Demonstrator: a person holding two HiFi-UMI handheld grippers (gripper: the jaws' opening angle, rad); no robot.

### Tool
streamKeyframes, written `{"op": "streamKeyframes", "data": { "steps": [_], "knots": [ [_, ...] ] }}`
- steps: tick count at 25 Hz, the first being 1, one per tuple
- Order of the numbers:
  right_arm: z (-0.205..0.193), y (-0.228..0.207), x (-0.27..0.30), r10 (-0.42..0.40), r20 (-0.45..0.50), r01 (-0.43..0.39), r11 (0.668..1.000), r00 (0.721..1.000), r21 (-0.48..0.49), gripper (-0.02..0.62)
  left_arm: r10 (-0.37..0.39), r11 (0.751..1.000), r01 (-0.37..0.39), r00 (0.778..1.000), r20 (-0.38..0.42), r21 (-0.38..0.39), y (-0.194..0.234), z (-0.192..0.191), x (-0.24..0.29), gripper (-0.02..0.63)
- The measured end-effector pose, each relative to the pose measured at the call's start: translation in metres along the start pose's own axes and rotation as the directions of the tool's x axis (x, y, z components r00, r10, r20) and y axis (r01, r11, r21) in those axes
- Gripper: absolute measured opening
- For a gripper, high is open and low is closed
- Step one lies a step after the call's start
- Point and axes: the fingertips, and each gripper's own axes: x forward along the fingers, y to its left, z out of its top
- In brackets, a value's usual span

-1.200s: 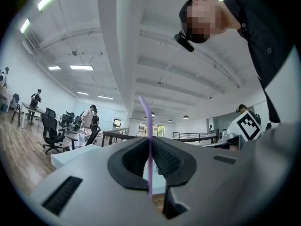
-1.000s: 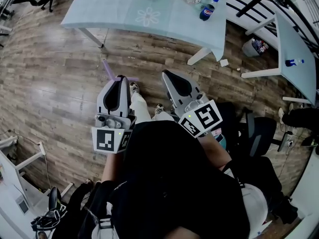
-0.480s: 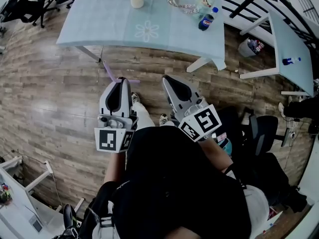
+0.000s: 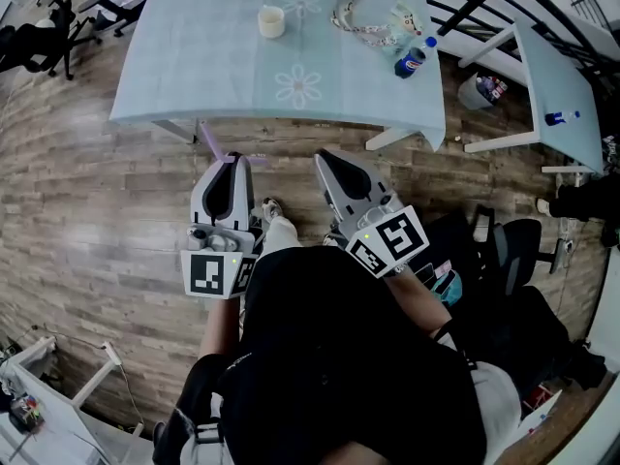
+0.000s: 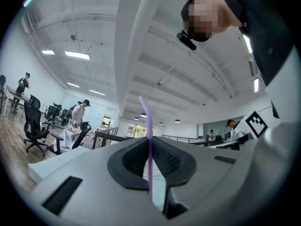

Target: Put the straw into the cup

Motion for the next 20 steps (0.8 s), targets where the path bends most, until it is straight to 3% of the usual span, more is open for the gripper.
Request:
{"op": "streamKeyframes", "data": {
  "steps": [11,20],
  "knots": [
    [0.000,0.026,0.084,-0.031,0.020,0.031,0.999,0.999,-0.018,0.009,-0.079,0.997,0.079,0.997,0.015,-0.020,0.076,0.012,0.027,0.031],
    [0.003,0.015,0.108,-0.059,0.020,0.060,0.997,0.998,-0.040,0.009,-0.110,0.993,0.109,0.994,-0.016,-0.032,0.094,0.001,0.044,0.032]
  ]
}}
